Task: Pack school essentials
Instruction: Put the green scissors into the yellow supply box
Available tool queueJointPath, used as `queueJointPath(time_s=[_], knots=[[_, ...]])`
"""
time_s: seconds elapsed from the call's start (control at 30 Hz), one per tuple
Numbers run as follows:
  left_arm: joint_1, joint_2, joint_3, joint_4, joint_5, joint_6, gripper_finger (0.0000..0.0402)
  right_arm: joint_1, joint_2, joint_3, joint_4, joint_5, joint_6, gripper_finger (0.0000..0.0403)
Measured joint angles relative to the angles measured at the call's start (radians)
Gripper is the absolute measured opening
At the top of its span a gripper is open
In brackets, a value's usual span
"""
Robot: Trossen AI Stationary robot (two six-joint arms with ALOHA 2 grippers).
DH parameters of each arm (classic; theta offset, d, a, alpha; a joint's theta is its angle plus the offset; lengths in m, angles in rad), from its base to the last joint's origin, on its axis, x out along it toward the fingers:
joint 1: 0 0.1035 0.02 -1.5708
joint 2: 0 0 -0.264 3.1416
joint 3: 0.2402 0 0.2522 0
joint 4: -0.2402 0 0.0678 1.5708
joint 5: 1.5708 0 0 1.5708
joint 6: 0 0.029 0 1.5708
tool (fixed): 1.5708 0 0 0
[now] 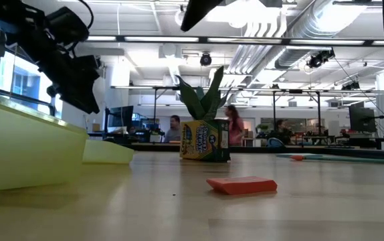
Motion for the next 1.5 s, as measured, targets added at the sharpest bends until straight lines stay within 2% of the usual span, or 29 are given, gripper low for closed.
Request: queueJointPath(time_s=[0.2, 0.43, 0.57, 0.7, 0.9, 1.13, 1.27, 1.5], knots=[[0.073, 0.081, 0.018, 0.004, 0.058, 0.036, 0.0192, -0.105, -0.029, 0.000, -0.074, -0.029, -0.036, 0.0142], [0.117, 0.201, 0.161, -0.183, 0.063, 0.061, 0.0192, -0.280, -0.034, -0.011, -0.095, -0.189, -0.090, 0.0142], [0.130, 0.251, 0.218, -0.289, 0.063, 0.126, 0.0192, -0.358, -0.064, -0.090, -0.089, -0.248, -0.102, 0.0142], [0.135, 0.287, 0.245, -0.326, 0.063, 0.151, 0.0192, -0.406, -0.133, -0.245, -0.015, -0.270, -0.089, 0.0142], [0.135, 0.355, 0.279, -0.349, 0.082, 0.112, 0.0192, -0.429, -0.299, -0.512, 0.236, -0.322, -0.019, 0.0142], [0.135, 0.486, 0.350, -0.456, 0.112, 0.121, 0.0192, -0.409, -0.446, -0.734, 0.484, -0.322, 0.110, 0.0142], [0.135, 0.535, 0.355, -0.473, 0.121, 0.130, 0.0192, -0.392, -0.492, -0.796, 0.530, -0.319, 0.162, 0.0142], [0.134, 0.608, 0.355, -0.476, 0.123, 0.130, 0.0192, -0.356, -0.500, -0.805, 0.529, -0.306, 0.189, 0.0142]])
